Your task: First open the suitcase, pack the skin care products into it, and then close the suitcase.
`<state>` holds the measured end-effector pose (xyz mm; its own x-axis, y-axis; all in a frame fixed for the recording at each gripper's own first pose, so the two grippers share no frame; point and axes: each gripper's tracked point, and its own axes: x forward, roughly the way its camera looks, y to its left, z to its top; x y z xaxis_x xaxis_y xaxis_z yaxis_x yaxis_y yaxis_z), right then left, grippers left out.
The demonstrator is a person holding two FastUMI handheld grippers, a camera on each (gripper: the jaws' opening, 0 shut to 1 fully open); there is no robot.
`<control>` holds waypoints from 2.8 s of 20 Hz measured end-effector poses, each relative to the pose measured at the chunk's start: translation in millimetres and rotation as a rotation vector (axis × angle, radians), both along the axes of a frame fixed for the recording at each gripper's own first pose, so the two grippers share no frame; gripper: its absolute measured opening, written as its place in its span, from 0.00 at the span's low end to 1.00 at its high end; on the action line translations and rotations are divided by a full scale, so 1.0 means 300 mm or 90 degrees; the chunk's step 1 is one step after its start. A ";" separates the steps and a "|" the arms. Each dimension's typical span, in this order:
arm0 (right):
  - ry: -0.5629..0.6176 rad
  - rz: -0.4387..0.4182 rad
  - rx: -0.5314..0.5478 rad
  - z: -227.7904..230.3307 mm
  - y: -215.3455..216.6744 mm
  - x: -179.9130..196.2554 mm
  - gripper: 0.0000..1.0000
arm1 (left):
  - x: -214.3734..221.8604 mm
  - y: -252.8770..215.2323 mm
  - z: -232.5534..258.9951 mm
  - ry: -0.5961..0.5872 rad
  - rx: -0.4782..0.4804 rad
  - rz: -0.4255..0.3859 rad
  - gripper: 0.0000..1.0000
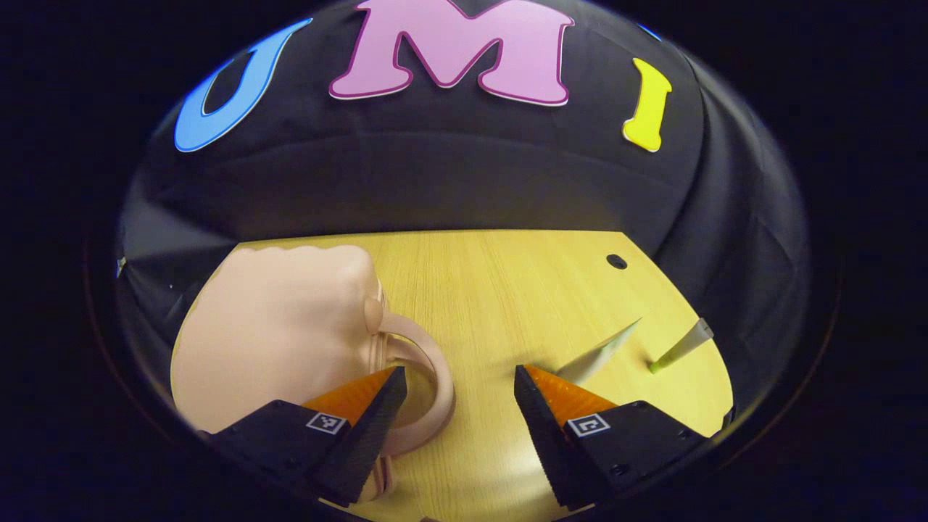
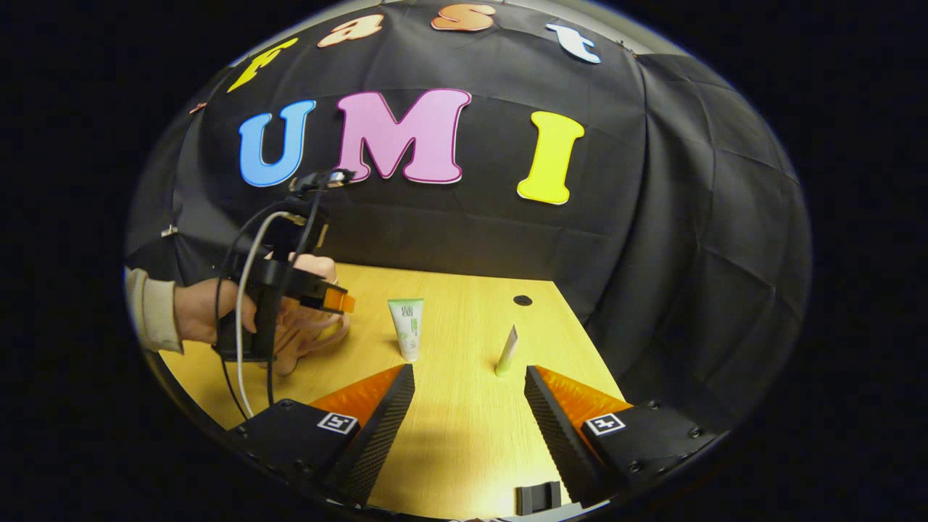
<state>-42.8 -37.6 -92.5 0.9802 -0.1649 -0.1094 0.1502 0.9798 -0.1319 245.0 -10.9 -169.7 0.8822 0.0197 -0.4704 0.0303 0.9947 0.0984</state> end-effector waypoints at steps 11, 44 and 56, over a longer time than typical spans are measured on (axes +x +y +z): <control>0.024 -0.030 0.036 -0.012 -0.152 0.116 0.96 | 0.149 0.036 -0.198 0.102 0.063 0.098 0.78; 0.047 -0.040 0.072 0.009 0.087 0.227 0.97 | 0.006 1.622 0.458 -0.042 0.135 0.283 0.14; 0.040 -0.093 0.088 -0.061 0.048 0.263 0.97 | 0.100 1.749 0.216 -0.018 0.081 0.354 0.37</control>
